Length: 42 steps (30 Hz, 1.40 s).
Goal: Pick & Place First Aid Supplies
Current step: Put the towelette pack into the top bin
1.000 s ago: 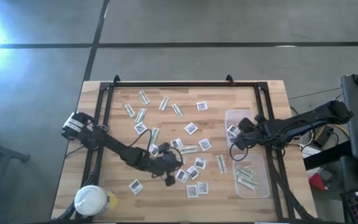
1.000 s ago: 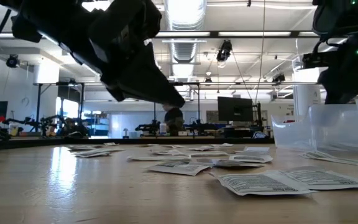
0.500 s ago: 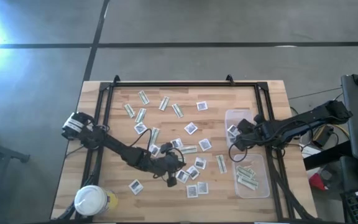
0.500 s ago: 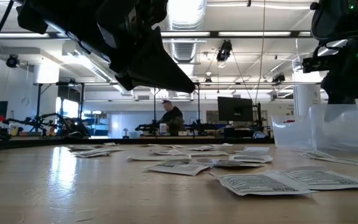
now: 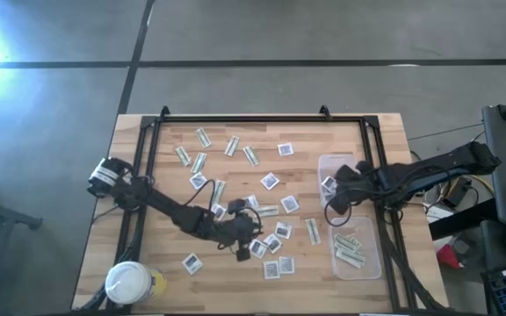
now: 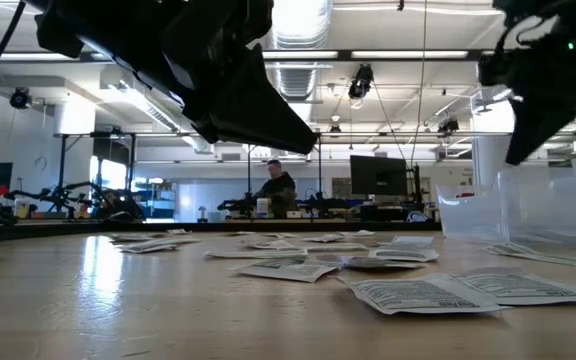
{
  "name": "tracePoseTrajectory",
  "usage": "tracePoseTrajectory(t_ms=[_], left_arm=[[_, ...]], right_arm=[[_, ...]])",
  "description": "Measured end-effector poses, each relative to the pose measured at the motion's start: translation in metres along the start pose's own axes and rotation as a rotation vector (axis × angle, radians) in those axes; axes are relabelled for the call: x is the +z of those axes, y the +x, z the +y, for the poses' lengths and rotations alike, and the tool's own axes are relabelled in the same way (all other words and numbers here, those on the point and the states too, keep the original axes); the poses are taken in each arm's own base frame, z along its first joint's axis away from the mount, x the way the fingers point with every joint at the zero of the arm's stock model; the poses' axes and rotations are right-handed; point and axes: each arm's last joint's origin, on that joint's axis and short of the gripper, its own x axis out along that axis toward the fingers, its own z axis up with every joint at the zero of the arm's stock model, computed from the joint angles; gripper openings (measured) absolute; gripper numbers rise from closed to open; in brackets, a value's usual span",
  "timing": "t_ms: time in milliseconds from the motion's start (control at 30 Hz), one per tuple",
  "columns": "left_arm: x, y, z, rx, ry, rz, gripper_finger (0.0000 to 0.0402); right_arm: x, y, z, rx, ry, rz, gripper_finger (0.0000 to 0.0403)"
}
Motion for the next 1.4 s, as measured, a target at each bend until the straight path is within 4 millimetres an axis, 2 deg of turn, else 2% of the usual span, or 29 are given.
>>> tracePoseTrajectory(t_ms=[167,333,500,633,733,833,1167,1400], left_arm=[[0.002,-0.003,0.008,0.038,0.037,0.073,0.014],[0.012,-0.024,0.02,0.102,0.046,0.208,0.0155],[0.025,-0.045,0.032,0.144,-0.139,0.214,0.0154],[0.026,-0.052,0.041,0.181,-0.366,0.193,0.0154],[0.021,-0.051,0.047,0.218,-0.548,0.186,0.0154],[0.013,-0.046,0.051,0.255,-0.649,0.198,0.0154],[0.002,-0.026,0.051,0.276,-0.725,0.19,0.0154],[-0.011,-0.013,0.053,0.345,-0.798,0.193,0.0153]], right_arm=[[0.012,-0.018,0.007,0.086,-0.002,-0.018,0.0115],[0.01,-0.026,0.013,0.127,-0.032,-0.026,0.0105],[0.005,-0.028,0.017,0.149,-0.026,-0.021,0.0096],[0.001,-0.031,0.021,0.168,-0.029,-0.019,0.0088],[-0.001,-0.036,0.024,0.192,-0.047,-0.026,0.0083],[-0.003,-0.038,0.026,0.206,-0.066,-0.027,0.0079],[-0.005,-0.039,0.027,0.211,-0.08,-0.029,0.0068],[-0.005,-0.039,0.027,0.211,-0.083,-0.03,0.0075]])
